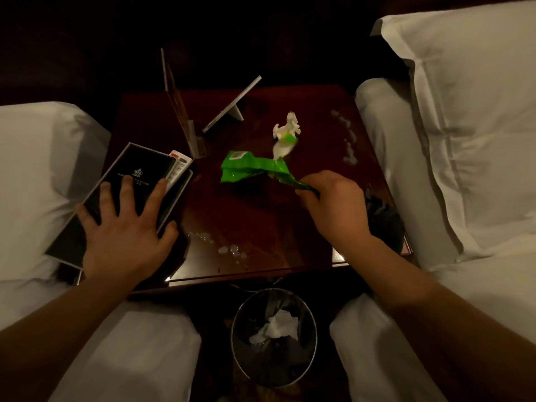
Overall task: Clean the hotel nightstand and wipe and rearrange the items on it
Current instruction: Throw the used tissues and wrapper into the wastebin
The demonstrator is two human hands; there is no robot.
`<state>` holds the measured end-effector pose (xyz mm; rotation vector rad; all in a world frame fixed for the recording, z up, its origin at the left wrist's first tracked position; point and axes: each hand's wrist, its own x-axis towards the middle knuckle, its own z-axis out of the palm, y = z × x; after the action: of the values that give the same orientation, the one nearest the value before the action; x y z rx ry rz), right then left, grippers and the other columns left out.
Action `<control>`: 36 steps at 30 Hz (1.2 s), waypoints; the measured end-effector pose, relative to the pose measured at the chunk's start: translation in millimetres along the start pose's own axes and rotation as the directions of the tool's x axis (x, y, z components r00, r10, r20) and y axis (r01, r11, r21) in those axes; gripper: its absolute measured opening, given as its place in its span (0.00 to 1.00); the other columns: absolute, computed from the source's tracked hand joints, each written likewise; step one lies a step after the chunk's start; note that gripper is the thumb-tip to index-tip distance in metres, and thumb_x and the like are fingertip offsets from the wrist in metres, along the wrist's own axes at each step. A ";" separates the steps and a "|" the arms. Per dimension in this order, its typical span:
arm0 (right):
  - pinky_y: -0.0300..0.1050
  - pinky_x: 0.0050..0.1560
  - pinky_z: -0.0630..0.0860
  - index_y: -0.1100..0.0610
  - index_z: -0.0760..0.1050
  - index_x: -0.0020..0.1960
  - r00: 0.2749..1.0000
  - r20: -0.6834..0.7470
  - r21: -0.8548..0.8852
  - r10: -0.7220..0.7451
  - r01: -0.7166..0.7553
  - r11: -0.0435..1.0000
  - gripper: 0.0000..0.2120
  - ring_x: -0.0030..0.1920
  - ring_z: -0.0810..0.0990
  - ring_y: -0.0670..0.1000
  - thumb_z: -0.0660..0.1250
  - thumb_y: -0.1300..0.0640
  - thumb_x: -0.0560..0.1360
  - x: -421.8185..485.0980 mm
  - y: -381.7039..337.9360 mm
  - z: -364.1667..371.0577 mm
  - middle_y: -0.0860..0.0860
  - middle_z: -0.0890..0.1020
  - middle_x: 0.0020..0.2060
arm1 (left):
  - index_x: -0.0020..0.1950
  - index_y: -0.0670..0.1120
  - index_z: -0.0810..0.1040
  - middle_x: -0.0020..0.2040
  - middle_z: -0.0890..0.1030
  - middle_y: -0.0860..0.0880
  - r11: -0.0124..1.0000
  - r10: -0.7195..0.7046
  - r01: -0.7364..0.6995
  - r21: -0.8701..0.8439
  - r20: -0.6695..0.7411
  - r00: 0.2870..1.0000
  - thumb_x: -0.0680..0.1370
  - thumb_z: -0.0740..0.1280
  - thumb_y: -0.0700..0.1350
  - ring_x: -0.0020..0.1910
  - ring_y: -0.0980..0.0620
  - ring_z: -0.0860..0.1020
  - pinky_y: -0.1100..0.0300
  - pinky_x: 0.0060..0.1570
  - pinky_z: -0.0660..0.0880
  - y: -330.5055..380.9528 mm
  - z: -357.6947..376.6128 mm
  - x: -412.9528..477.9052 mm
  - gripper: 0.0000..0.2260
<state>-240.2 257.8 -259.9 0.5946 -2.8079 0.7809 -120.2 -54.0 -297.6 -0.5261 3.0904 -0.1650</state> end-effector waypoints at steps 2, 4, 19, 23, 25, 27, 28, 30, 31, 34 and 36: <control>0.47 0.38 0.78 0.58 0.84 0.52 1.000 -0.023 0.078 -0.007 0.009 0.997 0.07 0.38 0.81 0.54 0.71 0.60 0.75 -11.0 -6.1 -9.1 0.55 0.83 0.42 | 0.81 0.60 0.49 0.79 0.60 0.36 1.000 0.002 -0.002 -0.004 -0.003 1.000 0.76 0.50 0.67 0.77 0.30 0.55 0.24 0.68 0.53 -0.1 0.3 -0.1 0.34; 0.45 0.39 0.77 0.59 0.84 0.53 0.999 -0.032 0.135 -0.006 0.010 0.991 0.07 0.39 0.81 0.53 0.71 0.61 0.75 -22.5 -12.6 -16.2 0.54 0.84 0.42 | 0.81 0.60 0.49 0.79 0.60 0.36 1.000 -0.001 0.001 -0.001 -0.005 1.000 0.76 0.50 0.68 0.77 0.30 0.55 0.24 0.68 0.54 -0.3 0.2 -0.3 0.34; 0.31 0.42 0.76 0.56 0.86 0.44 0.957 0.289 0.255 -0.035 -0.042 0.966 0.09 0.39 0.84 0.45 0.77 0.67 0.66 -191.3 -3.8 16.0 0.48 0.86 0.38 | 0.81 0.59 0.51 0.78 0.61 0.35 1.000 0.000 0.000 0.000 -0.027 1.000 0.76 0.53 0.66 0.76 0.29 0.57 0.23 0.66 0.56 0.9 1.3 0.0 0.34; 0.36 0.35 0.76 0.52 0.85 0.43 0.866 0.500 -0.013 0.013 -0.008 1.000 0.07 0.37 0.84 0.46 0.79 0.59 0.67 -203.8 12.6 36.8 0.48 0.84 0.37 | 0.81 0.59 0.50 0.78 0.61 0.35 1.000 0.001 -0.001 -0.009 -0.036 0.999 0.76 0.53 0.66 0.76 0.29 0.56 0.23 0.67 0.55 0.8 1.4 -0.5 0.34; 0.39 0.45 0.74 0.50 0.82 0.56 0.759 0.633 -0.134 0.152 -0.086 0.987 0.10 0.49 0.82 0.50 0.64 0.56 0.79 -208.8 22.3 52.8 0.51 0.83 0.50 | 0.81 0.59 0.51 0.78 0.60 0.35 1.000 0.002 -0.002 -0.006 -0.039 0.999 0.76 0.53 0.65 0.76 0.29 0.56 0.23 0.67 0.55 1.6 0.9 -1.2 0.34; 0.42 0.48 0.73 0.54 0.79 0.58 0.636 0.732 -0.257 0.245 -0.075 0.964 0.13 0.52 0.81 0.52 0.58 0.59 0.81 -211.2 28.0 69.5 0.53 0.81 0.55 | 0.80 0.60 0.51 0.79 0.60 0.36 1.000 0.001 -0.001 -0.007 -0.043 0.999 0.76 0.53 0.65 0.77 0.30 0.56 0.23 0.68 0.54 1.5 0.7 -1.3 0.34; 0.43 0.50 0.74 0.54 0.79 0.59 0.611 0.745 -0.291 0.267 -0.062 0.955 0.13 0.53 0.81 0.53 0.58 0.59 0.81 -211.0 28.6 76.7 0.53 0.81 0.56 | 0.80 0.60 0.51 0.79 0.60 0.36 1.000 0.001 -0.001 -0.009 -0.043 0.999 0.76 0.53 0.65 0.77 0.30 0.56 0.24 0.68 0.53 1.3 0.6 -1.1 0.34; 0.46 0.53 0.76 0.54 0.77 0.62 0.603 0.745 -0.311 0.286 -0.065 0.948 0.13 0.54 0.82 0.54 0.58 0.59 0.81 -210.2 29.7 89.6 0.54 0.81 0.57 | 0.80 0.60 0.51 0.79 0.60 0.36 1.000 0.004 -0.004 -0.009 -0.044 0.999 0.76 0.53 0.66 0.77 0.30 0.56 0.24 0.68 0.53 1.1 0.8 -1.2 0.34; 0.46 0.54 0.76 0.54 0.76 0.63 0.608 0.742 -0.303 0.284 -0.073 0.950 0.14 0.55 0.82 0.54 0.59 0.58 0.80 -210.1 30.5 94.5 0.54 0.80 0.58 | 0.80 0.60 0.50 0.79 0.60 0.35 1.000 0.005 -0.006 -0.006 -0.044 0.999 0.76 0.53 0.66 0.77 0.30 0.56 0.24 0.68 0.53 1.0 1.0 -1.0 0.34; 0.46 0.52 0.78 0.52 0.74 0.65 0.639 0.717 -0.256 0.277 -0.128 0.958 0.16 0.55 0.81 0.55 0.61 0.52 0.79 -207.0 28.9 98.5 0.53 0.77 0.62 | 0.80 0.60 0.50 0.79 0.60 0.36 1.000 0.006 -0.006 0.003 -0.035 0.999 0.76 0.53 0.66 0.77 0.30 0.55 0.23 0.68 0.53 1.3 1.2 -0.3 0.34; 0.45 0.50 0.78 0.50 0.72 0.67 0.663 0.700 -0.230 0.267 -0.146 0.962 0.18 0.55 0.81 0.54 0.63 0.48 0.78 -204.7 24.5 91.1 0.51 0.75 0.64 | 0.80 0.60 0.50 0.79 0.60 0.35 1.000 0.007 -0.007 0.004 -0.031 0.999 0.76 0.53 0.65 0.77 0.29 0.56 0.23 0.68 0.53 1.1 1.5 -0.3 0.34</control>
<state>-69.7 297.0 -401.9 0.6779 -3.6905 0.3811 -120.2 -53.0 -299.2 -0.5181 3.1207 -0.1813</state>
